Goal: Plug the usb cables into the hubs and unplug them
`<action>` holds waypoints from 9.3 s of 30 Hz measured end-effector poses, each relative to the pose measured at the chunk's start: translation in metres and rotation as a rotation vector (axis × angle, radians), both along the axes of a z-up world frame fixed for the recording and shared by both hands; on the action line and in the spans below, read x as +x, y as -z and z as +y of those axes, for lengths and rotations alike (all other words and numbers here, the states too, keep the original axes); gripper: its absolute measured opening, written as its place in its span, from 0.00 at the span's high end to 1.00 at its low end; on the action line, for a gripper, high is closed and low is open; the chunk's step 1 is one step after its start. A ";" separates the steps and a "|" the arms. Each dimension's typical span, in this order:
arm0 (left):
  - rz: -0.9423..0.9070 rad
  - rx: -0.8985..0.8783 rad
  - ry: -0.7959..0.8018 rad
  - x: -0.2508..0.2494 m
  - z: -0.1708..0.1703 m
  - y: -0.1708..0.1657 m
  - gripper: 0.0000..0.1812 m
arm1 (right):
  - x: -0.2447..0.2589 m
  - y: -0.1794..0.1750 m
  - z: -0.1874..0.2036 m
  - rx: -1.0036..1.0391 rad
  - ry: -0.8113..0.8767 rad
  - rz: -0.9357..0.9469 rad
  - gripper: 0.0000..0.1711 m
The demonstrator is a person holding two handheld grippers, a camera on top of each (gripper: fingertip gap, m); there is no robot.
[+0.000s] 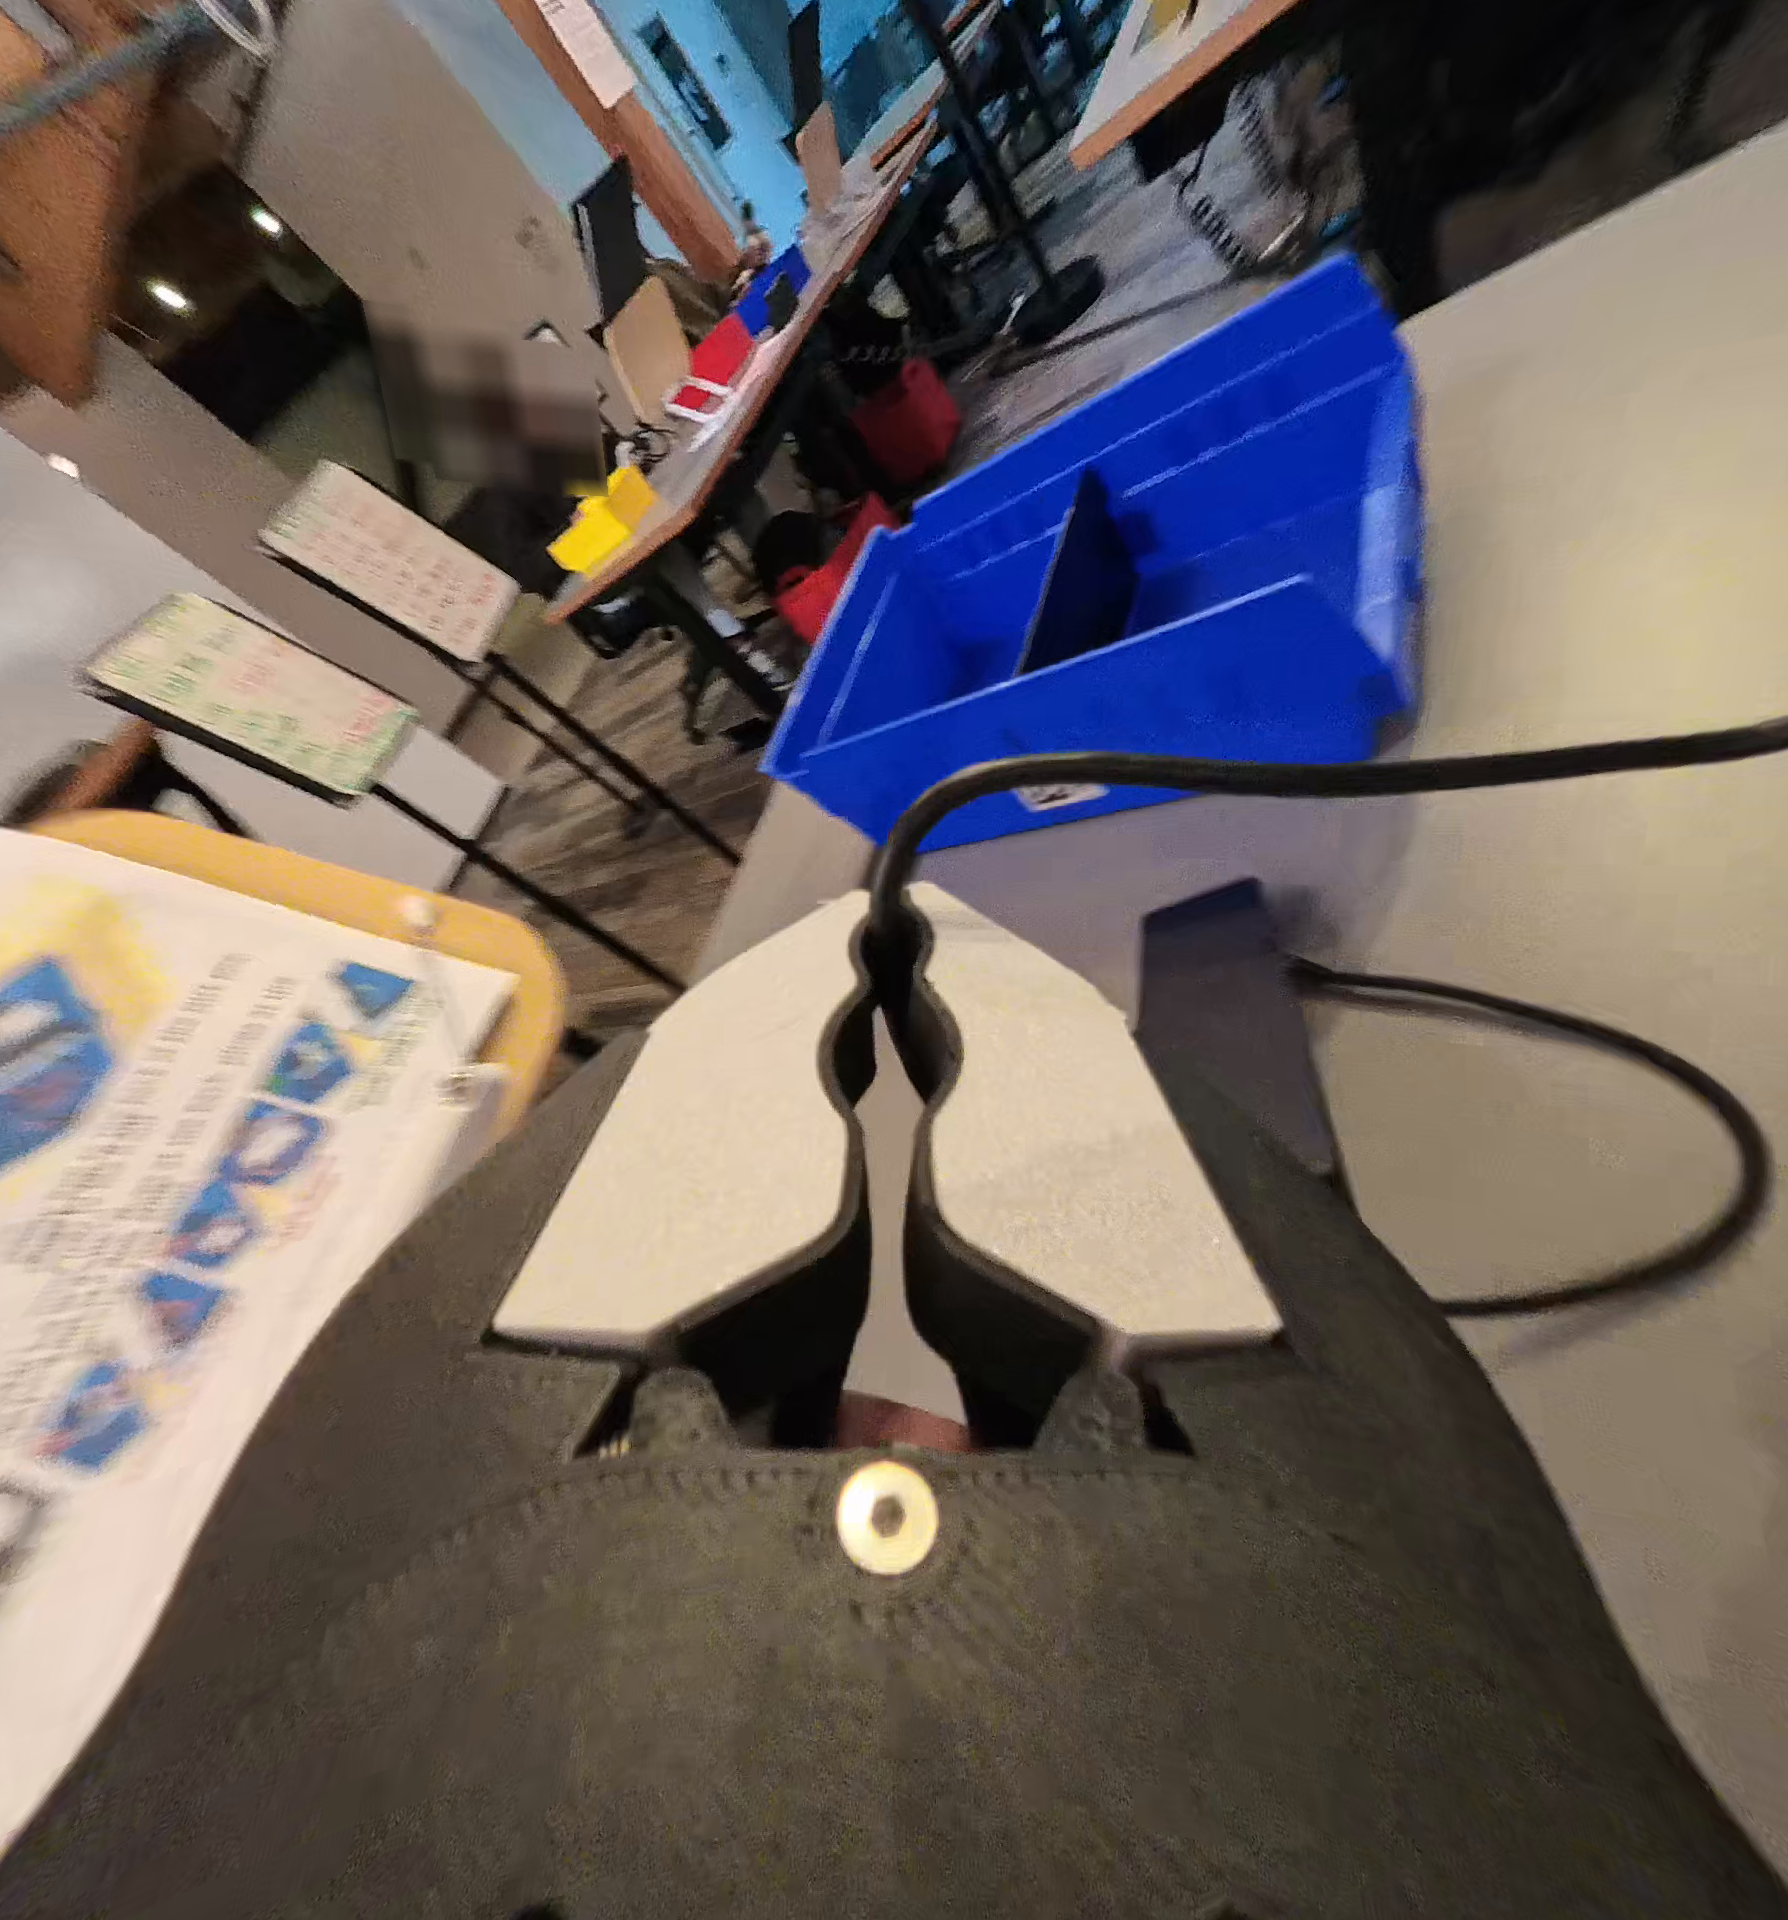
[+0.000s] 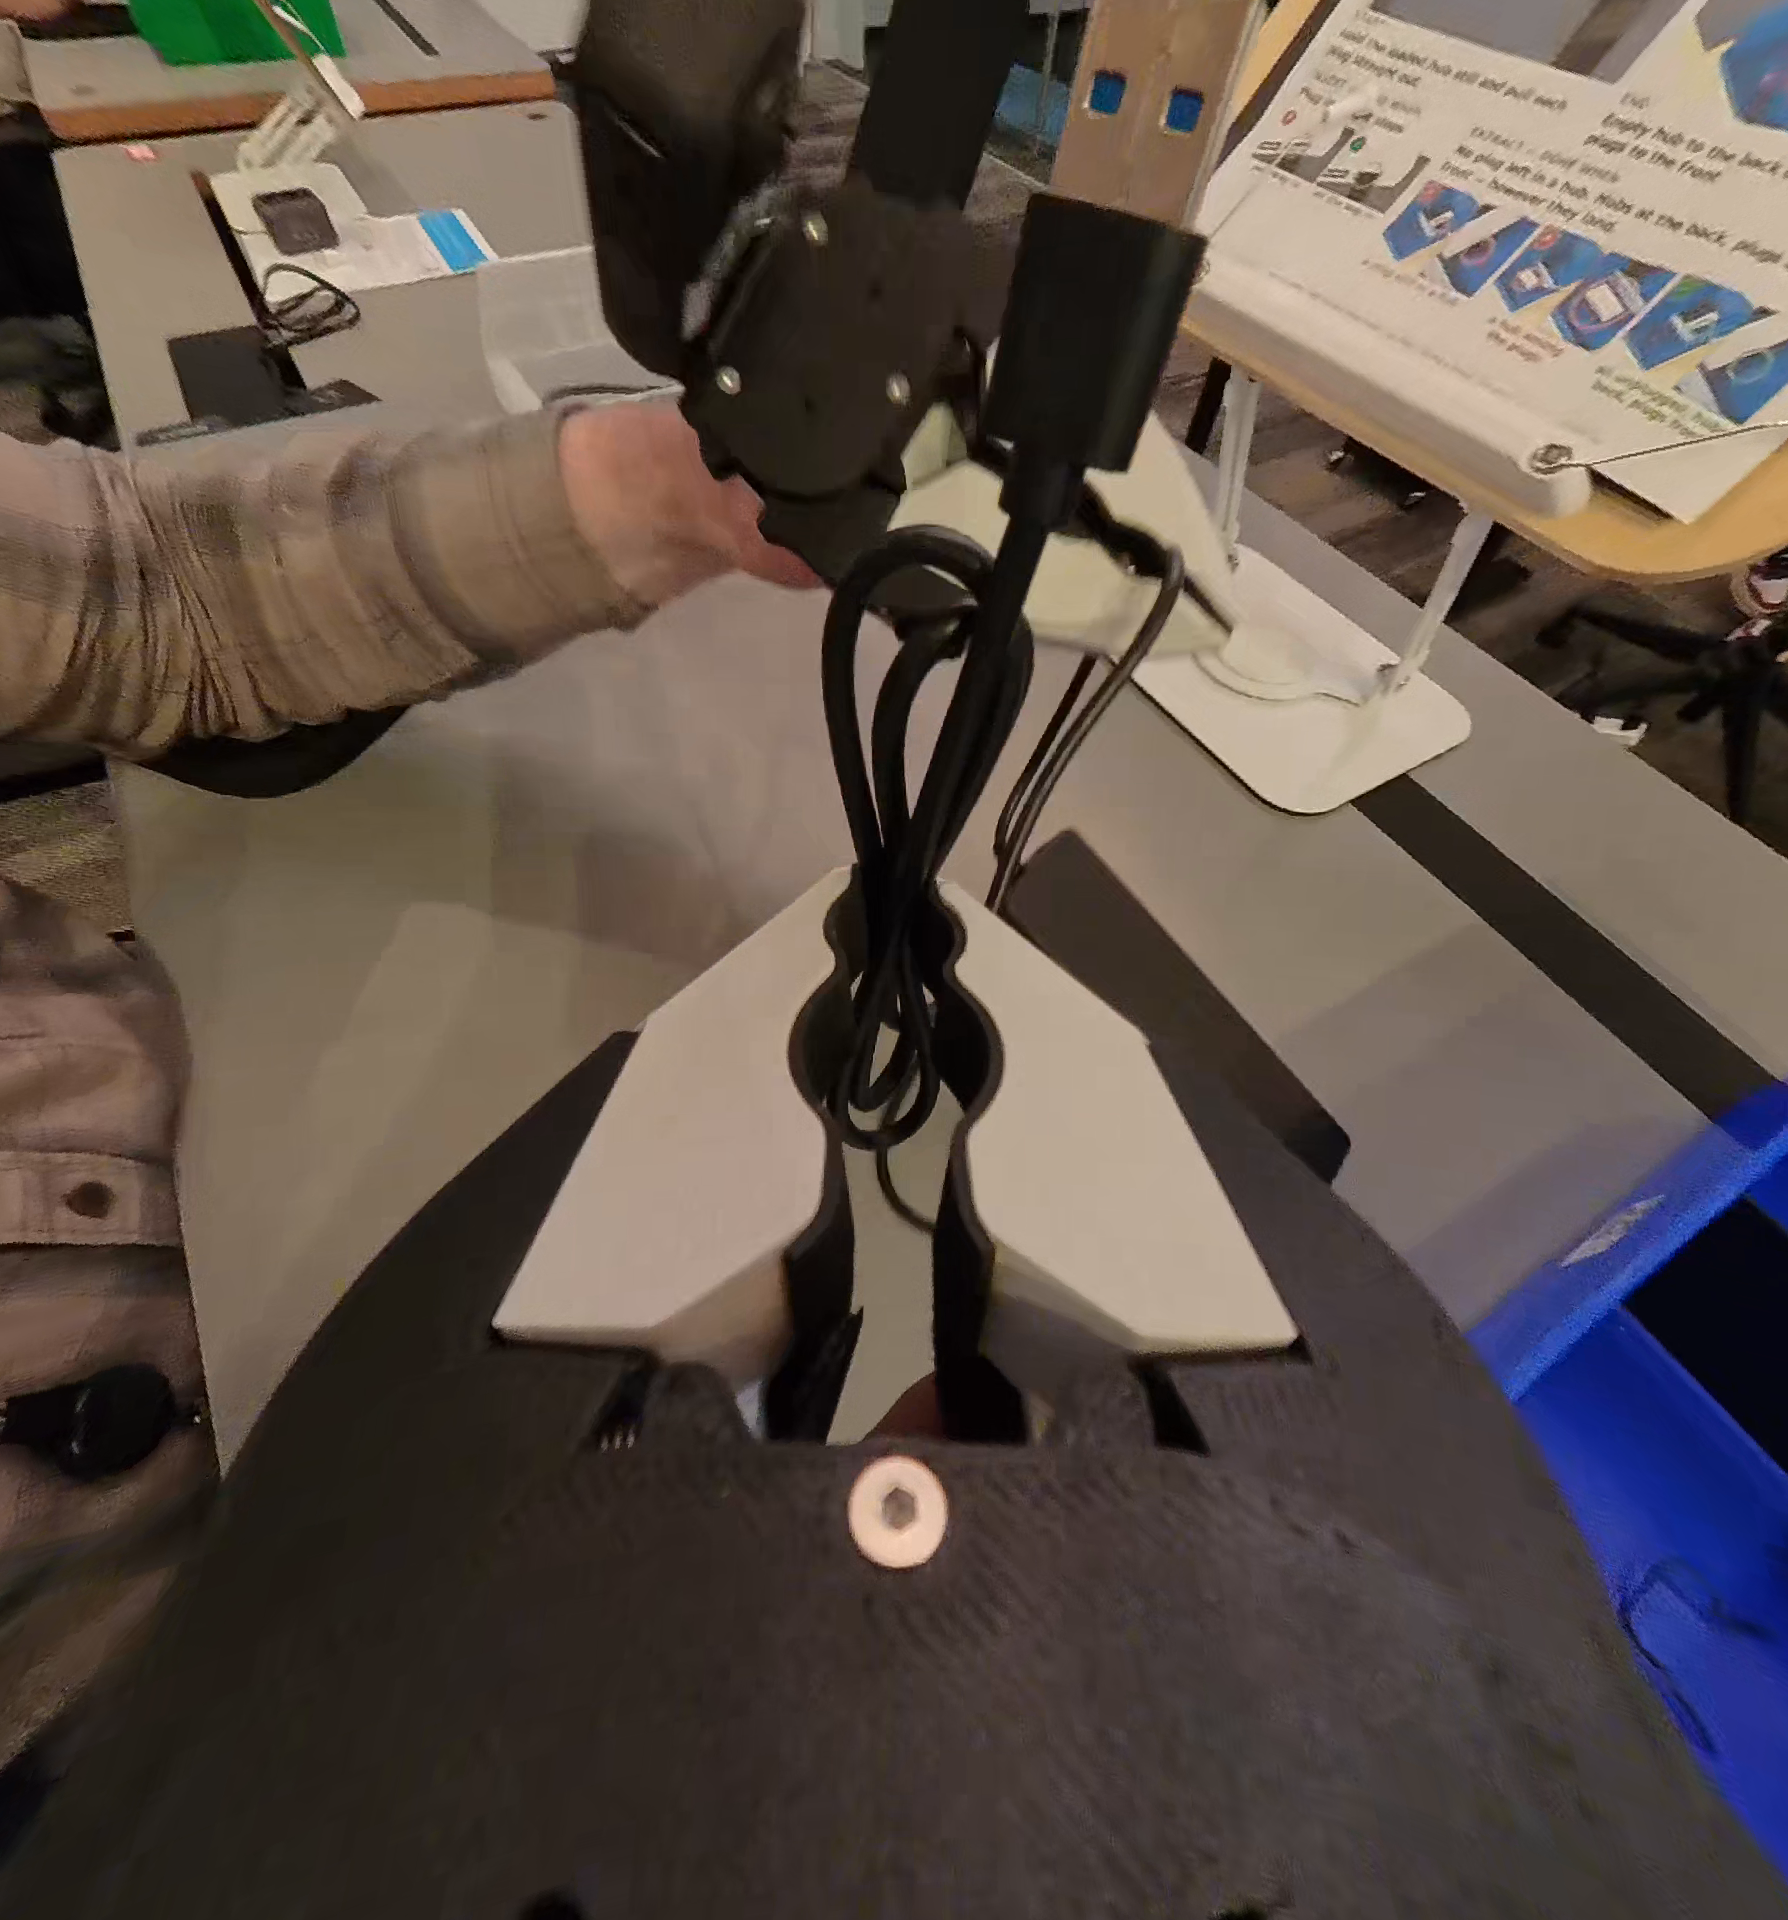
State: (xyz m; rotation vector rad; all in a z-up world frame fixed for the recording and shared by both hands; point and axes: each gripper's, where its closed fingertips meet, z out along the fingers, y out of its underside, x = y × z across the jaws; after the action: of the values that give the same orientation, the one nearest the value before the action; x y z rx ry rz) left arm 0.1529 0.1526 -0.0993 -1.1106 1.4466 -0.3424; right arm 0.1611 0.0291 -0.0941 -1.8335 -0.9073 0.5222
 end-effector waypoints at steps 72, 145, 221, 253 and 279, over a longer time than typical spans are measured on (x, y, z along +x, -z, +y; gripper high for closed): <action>0.612 0.163 0.444 -0.076 -0.116 0.157 1.00 | -0.080 0.114 0.063 1.161 -0.140 -1.084 0.70; -0.197 -0.473 -0.029 -0.071 -0.084 0.080 0.95 | -0.129 0.026 0.060 -0.035 -0.136 0.604 0.85; -0.146 -0.792 0.710 -0.082 -0.142 0.041 0.86 | -0.122 0.007 -0.002 0.150 -0.542 0.471 0.97; -0.110 -0.949 0.037 -0.046 -0.028 0.098 1.00 | -0.019 0.056 0.046 -0.105 0.063 0.491 0.96; 0.131 -1.145 -0.032 -0.117 -0.092 0.171 0.67 | -0.031 0.153 0.070 -0.402 0.265 0.295 0.96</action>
State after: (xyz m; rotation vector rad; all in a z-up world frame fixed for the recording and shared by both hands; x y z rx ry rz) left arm 0.0359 0.0609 -0.2706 -2.0734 1.3174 -1.1777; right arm 0.1299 0.0996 -0.2467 -2.1223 -0.3685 0.8236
